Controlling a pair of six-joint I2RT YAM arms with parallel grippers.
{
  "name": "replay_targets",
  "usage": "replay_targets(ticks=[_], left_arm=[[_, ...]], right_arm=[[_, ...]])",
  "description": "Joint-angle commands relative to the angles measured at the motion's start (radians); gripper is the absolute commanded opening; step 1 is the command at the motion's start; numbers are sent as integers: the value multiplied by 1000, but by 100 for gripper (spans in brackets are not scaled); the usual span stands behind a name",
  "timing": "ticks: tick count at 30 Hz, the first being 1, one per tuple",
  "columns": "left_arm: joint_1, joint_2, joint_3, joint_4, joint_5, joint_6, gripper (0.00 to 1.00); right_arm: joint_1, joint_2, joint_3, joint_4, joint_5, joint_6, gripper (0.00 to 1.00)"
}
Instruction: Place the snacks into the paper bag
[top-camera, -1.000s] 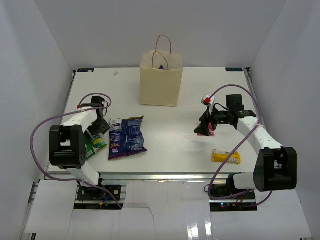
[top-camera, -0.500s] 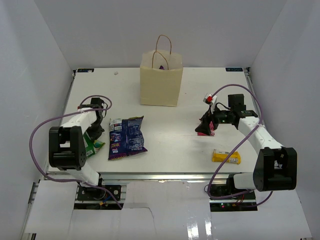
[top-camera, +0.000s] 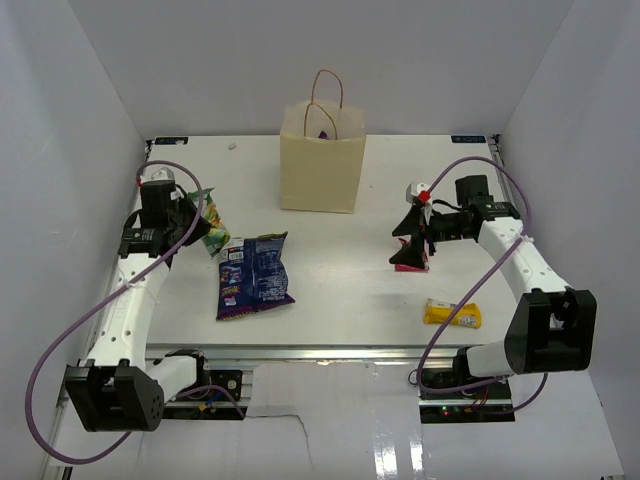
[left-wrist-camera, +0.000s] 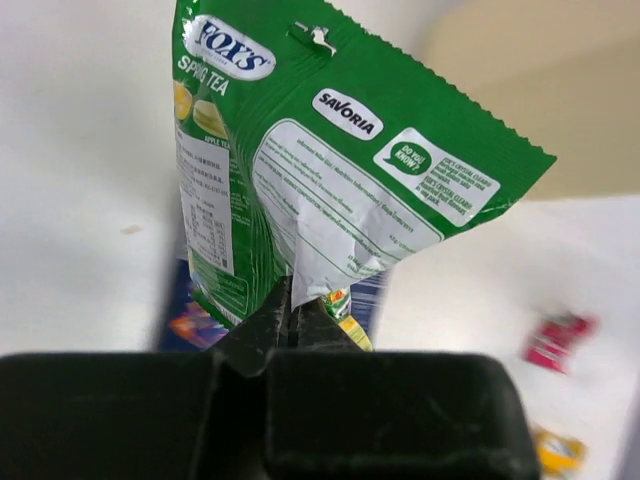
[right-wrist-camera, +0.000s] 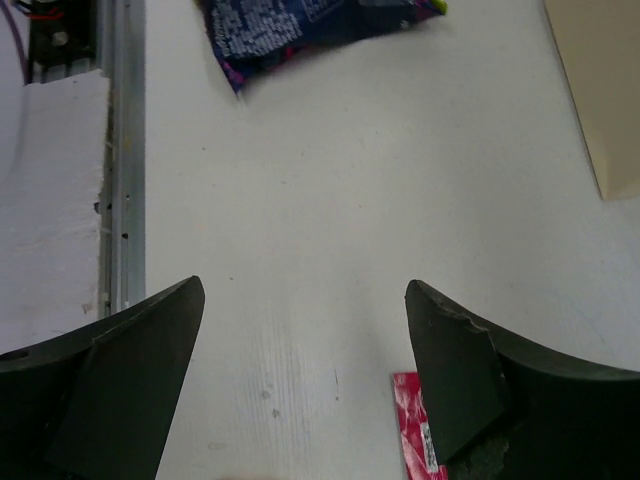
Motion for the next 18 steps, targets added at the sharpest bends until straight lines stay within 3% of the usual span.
replay_targets(ticks=[1,4,8,13,18], left_arm=[[-1,-54,-30,253,378,-39,0],[-6,-62,-59,381,581,-69,0],[-35,-70,-76,413,683,-53,0],[-93,-122,-160,462,772,-69,0],[-231,-131,-230,470,795,-82,0]], right_arm=[[53,51,115,-334,-150,-386,87],[126,42,163,-304,-80,-362,87],[254,7,216,-111,52,-288,89],[352,30,325,-230,10,-683,98],[477,112,494,-229,152,-850,98]])
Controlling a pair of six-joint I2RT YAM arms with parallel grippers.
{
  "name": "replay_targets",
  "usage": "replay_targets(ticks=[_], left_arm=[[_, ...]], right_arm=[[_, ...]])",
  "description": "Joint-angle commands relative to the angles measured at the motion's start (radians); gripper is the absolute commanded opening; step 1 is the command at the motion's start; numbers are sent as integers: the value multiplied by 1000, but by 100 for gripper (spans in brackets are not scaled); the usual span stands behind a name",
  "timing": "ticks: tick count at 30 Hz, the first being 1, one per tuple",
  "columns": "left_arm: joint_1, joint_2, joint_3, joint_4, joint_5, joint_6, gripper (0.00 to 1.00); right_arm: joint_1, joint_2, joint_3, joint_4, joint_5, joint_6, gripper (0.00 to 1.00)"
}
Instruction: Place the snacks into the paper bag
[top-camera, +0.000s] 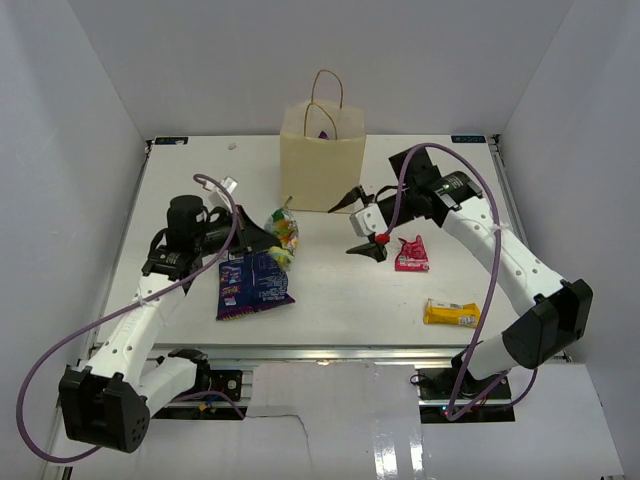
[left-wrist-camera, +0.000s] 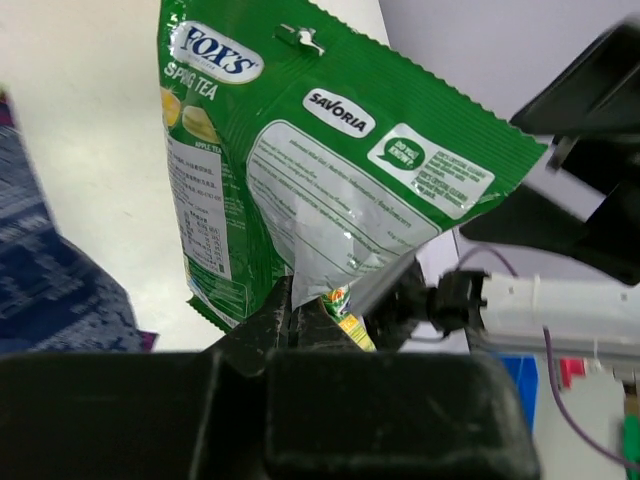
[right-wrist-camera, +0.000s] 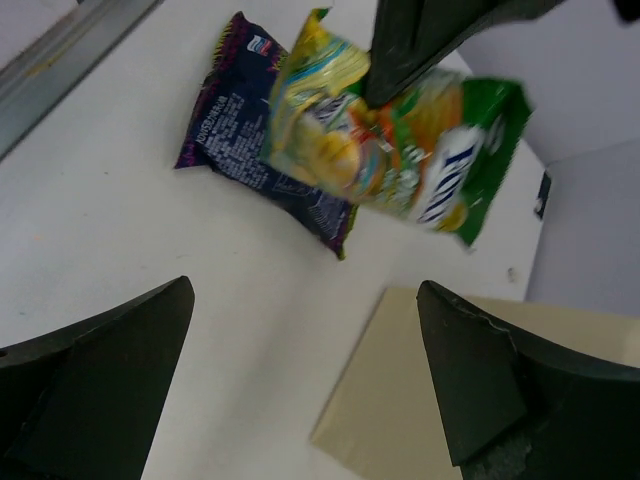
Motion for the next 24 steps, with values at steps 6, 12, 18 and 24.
replay_targets(ticks=[6,12,18,24], left_arm=[[-181,-22,-58,60,39,-29,0],[-244,-5,-54,61,6,-40,0],[-287,15,-50,60,0,-37,0],[-324,29,-39,60,-15,-31,0]], right_arm=[[163,135,253,-65,194,-295,98],[223,172,258,-119,297,-361,96],[256,203,263,-196,332,-398,93],[292,223,246,-275,342,-423,91]])
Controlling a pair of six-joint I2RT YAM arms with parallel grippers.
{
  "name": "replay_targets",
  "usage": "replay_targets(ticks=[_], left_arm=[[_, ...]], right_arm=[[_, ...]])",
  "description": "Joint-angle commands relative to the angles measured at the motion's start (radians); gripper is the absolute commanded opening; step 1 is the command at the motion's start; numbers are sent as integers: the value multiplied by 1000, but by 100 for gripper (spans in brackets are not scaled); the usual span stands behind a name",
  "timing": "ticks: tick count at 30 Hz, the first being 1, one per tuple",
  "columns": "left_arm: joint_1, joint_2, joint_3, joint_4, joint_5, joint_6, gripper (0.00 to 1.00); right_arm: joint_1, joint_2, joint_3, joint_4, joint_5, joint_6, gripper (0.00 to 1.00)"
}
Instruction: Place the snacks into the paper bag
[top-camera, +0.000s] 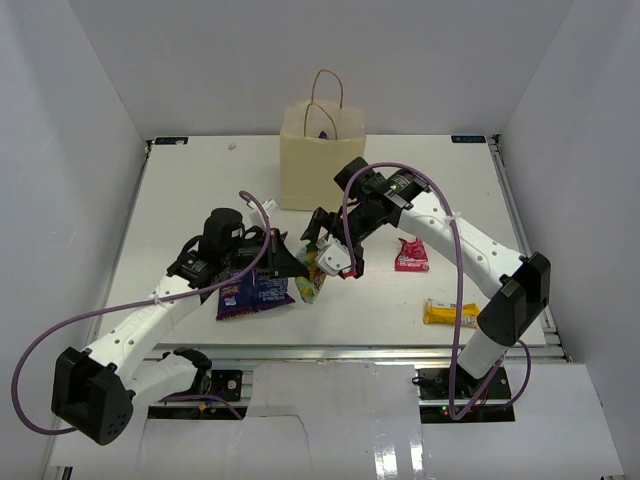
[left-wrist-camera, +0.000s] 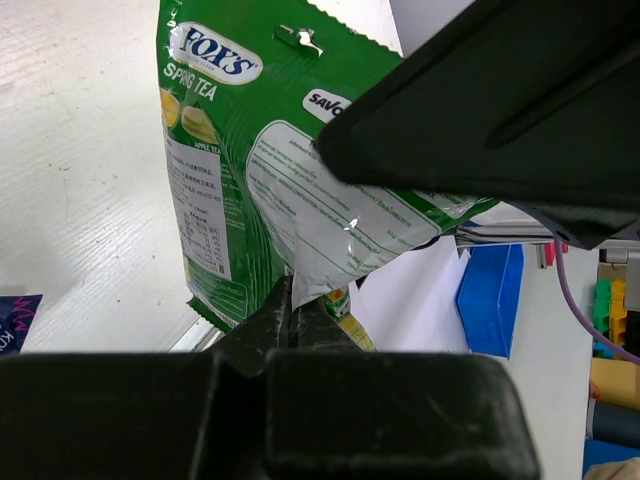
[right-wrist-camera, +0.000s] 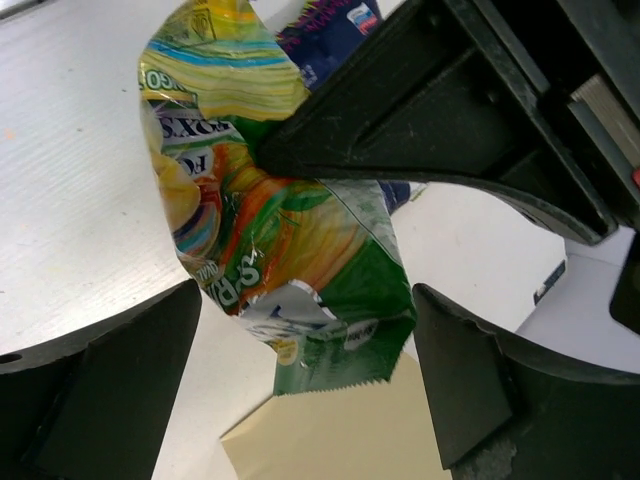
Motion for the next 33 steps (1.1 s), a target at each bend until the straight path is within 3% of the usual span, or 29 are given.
replay_targets(ticks=[1,23,26,33], left_arm=[[-17,-6,33,44,1,2,0],[-45,3,88,57,22,-11,0],[-48,6,97,59,24,-14,0],[-51,12,97,96,42,-44,0]], right_arm=[[27,14,7,-85,12,-44,89],[68,35,-58,-1,96,60,72],[68,35,-59,9,98,79,67],[67,31,-56,44,98,142,39]])
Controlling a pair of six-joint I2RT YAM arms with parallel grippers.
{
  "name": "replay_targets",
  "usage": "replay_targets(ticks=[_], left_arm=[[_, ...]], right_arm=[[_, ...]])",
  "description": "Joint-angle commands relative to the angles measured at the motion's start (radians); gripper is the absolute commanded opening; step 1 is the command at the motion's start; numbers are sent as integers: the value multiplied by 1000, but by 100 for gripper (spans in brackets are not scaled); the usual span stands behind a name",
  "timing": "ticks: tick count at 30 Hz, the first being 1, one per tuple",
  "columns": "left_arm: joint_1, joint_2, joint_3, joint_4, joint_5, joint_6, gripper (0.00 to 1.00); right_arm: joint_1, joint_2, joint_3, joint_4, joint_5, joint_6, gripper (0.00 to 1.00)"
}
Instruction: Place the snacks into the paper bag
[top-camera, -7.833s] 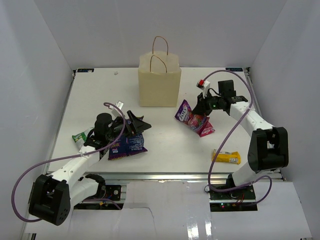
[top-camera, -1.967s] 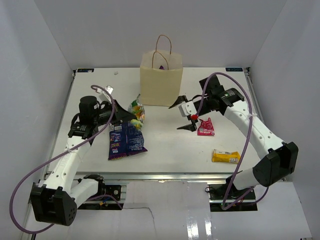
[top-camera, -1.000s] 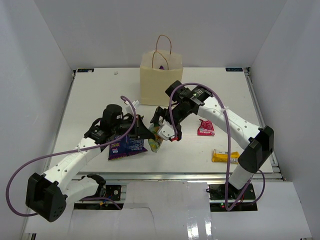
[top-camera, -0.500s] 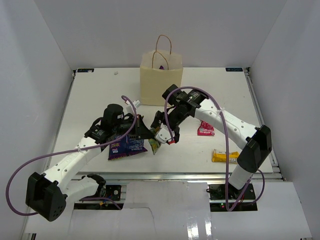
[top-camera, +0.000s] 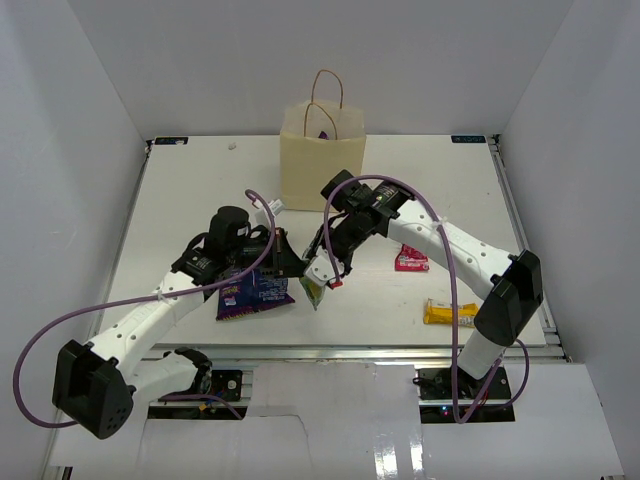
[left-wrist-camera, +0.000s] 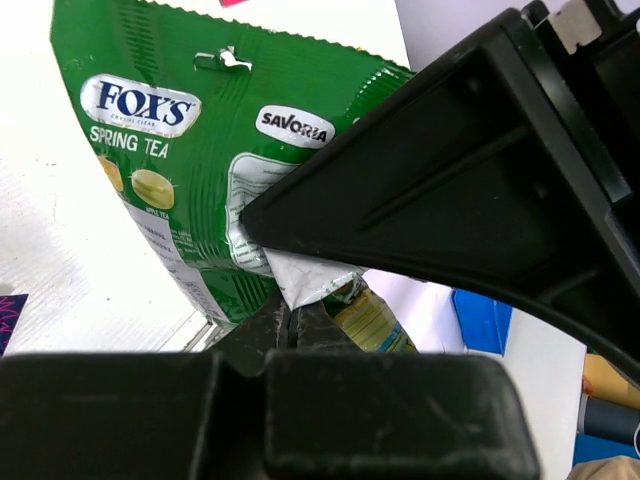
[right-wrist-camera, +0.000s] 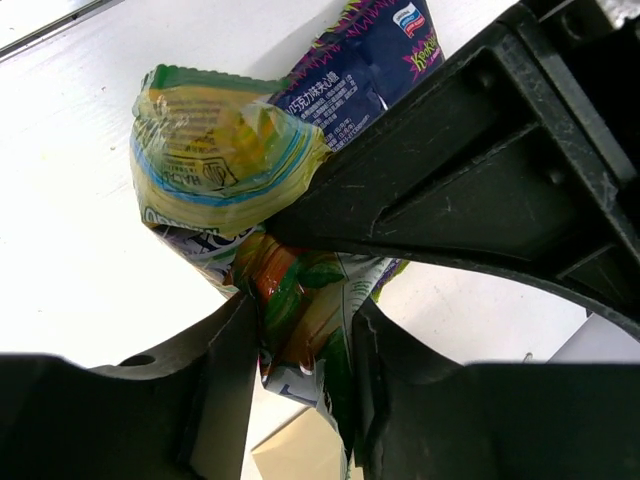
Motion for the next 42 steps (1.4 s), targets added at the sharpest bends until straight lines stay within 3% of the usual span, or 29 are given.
replay_targets(ticks=[1,2,4,7,13,19,26,29,37,40,42], left_arm=[[-10,-24,63,119,67,-29,1],[-10,-29,60,128,80,-30,4],[-10,-40,48,154,92,-41,6],[-10,-64,25,206,89,-65,19],[-10,-126,26,179,54,-70,48],[-10,-237,112,19,-76,13,61],[-10,-376,143,-122,-383,60,74],[-10,-411,115,-134,-457,53,77],[-10,-420,8,-151,-584,17,77],[-10,-432,-23,-138,-600,10,77],[-10,-446,-41,-134,-607,7,77]], right_arm=[[-1,9,-7,20,27,66,38],[-1,9,-4,20,30,75,36],[-4,3,-1,18,27,102,21],[-11,-11,-4,21,10,122,8],[-47,-46,-10,29,-42,158,8],[-108,-71,23,57,-134,297,8],[-212,-143,51,179,-243,538,8],[-266,-173,86,314,-291,725,8],[-450,-28,428,818,-144,1601,8],[-493,23,537,912,-6,1792,8],[-501,75,585,969,97,1836,8]])
